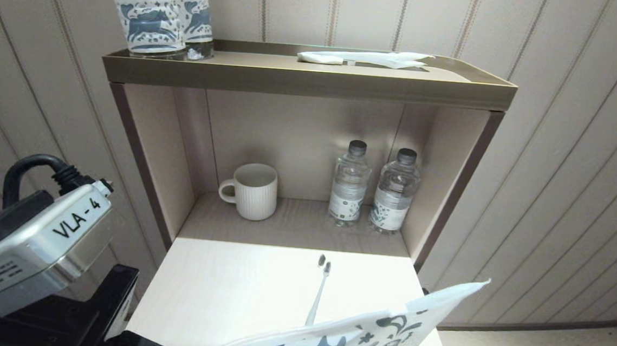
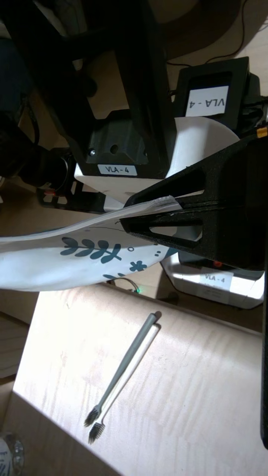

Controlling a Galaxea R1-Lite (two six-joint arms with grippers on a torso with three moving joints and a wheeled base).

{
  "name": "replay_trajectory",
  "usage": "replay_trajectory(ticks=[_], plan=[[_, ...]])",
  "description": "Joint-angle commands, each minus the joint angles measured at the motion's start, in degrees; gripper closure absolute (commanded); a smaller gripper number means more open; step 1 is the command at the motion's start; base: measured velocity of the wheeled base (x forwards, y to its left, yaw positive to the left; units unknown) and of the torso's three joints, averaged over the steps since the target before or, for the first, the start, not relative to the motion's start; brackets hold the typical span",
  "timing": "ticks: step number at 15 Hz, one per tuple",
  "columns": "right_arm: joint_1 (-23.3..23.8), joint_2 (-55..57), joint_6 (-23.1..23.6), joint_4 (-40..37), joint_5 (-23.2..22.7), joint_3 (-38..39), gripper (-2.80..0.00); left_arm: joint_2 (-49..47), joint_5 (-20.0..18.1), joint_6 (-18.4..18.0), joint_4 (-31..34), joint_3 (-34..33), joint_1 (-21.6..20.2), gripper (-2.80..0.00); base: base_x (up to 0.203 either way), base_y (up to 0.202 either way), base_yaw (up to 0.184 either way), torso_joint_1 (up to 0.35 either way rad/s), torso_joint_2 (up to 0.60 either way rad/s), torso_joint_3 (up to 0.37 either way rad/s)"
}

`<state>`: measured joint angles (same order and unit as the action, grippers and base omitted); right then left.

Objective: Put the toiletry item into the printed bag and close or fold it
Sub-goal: Hand it to the other hand

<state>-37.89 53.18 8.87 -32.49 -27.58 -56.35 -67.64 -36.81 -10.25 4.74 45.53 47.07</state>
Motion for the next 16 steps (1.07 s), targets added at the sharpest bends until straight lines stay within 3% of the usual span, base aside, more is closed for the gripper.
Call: replay_trajectory(ticks=[1,4,6,8,13,16], plan=[[0.69,9.04,1.33,4.76,-1.68,0.25,-2.8,-2.39,-1.26,-0.86,0.09,1.9,0.22,0.0,0.0,0.0,0.0,0.0,0.0,0.0],[6.11,14.92,3.71,10.85,-7.58,0.79,-2.8,-2.94,-2.21,-1.72,0.1,2.55,0.22,0.0,0.0,0.0,0.0,0.0,0.0,0.0],[11.16,18.61,5.79,12.2,-14.4,-0.25,-2.8,-2.95,-2.22,-2.23,0.19,2.34,0.22,0.0,0.0,0.0,0.0,0.0,0.0,0.0],[14.67,20.4,8.02,12.61,-17.76,-1.8,-2.8,-2.85,-2.16,-2.65,0.27,2.19,0.22,0.0,0.0,0.0,0.0,0.0,0.0,0.0],[16.84,11.99,8.98,10.16,-18.02,-1.09,-2.8,-3.88,-2.22,-2.91,0.02,2.9,0.22,0.0,0.0,0.0,0.0,0.0,0.0,0.0],[16.56,13.22,10.92,8.63,-18.03,-1.13,-2.8,-5.41,-3.63,-3.28,0.19,4.45,0.24,0.0,0.0,0.0,0.0,0.0,0.0,0.0]])
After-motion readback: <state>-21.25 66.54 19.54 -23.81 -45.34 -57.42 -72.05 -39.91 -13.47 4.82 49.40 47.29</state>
